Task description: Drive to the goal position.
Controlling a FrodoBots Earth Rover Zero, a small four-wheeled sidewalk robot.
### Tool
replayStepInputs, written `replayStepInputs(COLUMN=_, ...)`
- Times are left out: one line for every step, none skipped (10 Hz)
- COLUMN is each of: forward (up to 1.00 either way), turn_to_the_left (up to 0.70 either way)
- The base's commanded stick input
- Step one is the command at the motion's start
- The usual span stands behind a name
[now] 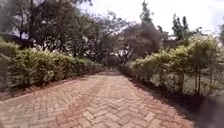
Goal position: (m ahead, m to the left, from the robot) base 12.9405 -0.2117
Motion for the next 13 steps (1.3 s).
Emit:
replayStepInputs(forward=0.50, turn_to_the_left=0.00)
replayStepInputs(forward=0.50, turn_to_the_left=0.00)
replayStepInputs(forward=0.50, turn_to_the_left=0.00)
replayStepInputs(forward=0.50, turn_to_the_left=0.00)
replayStepInputs(forward=0.50, turn_to_the_left=0.00)
replayStepInputs(forward=0.50, turn_to_the_left=0.00)
replayStepInputs(forward=0.50, turn_to_the_left=0.00)
replayStepInputs(forward=0.50, turn_to_the_left=0.00)
replayStepInputs(forward=0.50, turn_to_the_left=0.00)
replayStepInputs(forward=0.50, turn_to_the_left=0.00)
replayStepInputs(forward=0.50, turn_to_the_left=0.00)
replayStepInputs(forward=0.50, turn_to_the_left=0.00)
replayStepInputs(forward=0.50, turn_to_the_left=0.00)
